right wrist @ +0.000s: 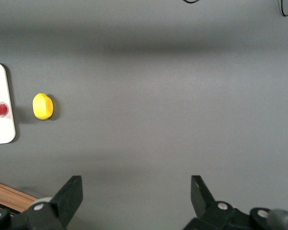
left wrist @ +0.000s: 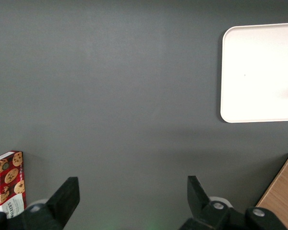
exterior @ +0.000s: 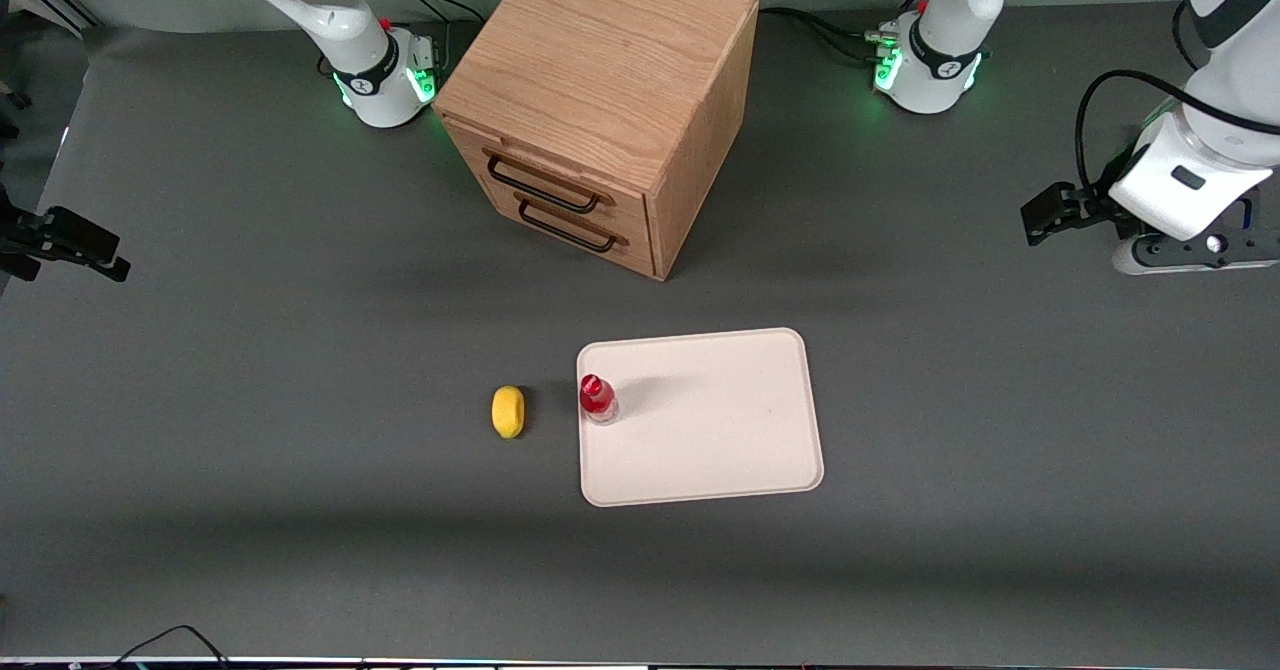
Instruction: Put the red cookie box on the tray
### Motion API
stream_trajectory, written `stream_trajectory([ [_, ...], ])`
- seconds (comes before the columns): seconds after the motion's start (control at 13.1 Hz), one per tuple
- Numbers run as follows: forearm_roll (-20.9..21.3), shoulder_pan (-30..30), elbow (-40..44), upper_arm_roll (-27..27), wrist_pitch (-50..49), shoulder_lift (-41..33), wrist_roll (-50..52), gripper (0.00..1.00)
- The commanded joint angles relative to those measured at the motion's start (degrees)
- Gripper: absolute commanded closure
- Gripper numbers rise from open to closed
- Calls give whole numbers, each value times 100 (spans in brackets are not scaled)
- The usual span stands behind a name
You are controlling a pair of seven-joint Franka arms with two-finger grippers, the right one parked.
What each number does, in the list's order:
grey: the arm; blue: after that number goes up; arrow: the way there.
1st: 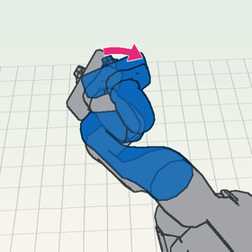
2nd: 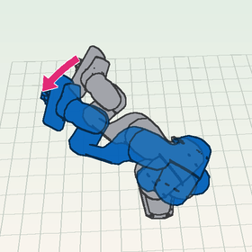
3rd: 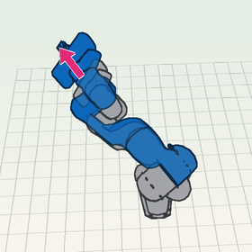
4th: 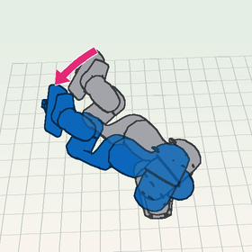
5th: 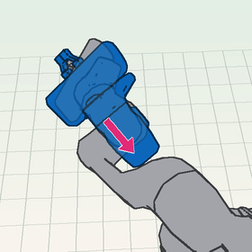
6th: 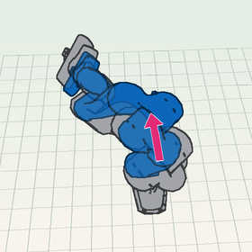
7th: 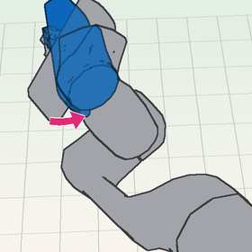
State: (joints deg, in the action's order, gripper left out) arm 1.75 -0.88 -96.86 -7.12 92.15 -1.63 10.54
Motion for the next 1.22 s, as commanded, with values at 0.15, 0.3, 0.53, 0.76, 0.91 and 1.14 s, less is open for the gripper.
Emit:
stream_trajectory([
  [0.15,80,-26,167,-9,-128,58,-69,0],
  [0.3,80,-9,167,-9,-128,84,-61,0],
  [0.53,80,-61,167,-26,-92,93,-43,0],
  [0.76,80,-79,167,-26,-92,93,-52,0],
  [0.91,80,-79,167,-26,-101,93,-61,0],
  [1.14,80,-70,167,-26,-119,93,-61,0],
])
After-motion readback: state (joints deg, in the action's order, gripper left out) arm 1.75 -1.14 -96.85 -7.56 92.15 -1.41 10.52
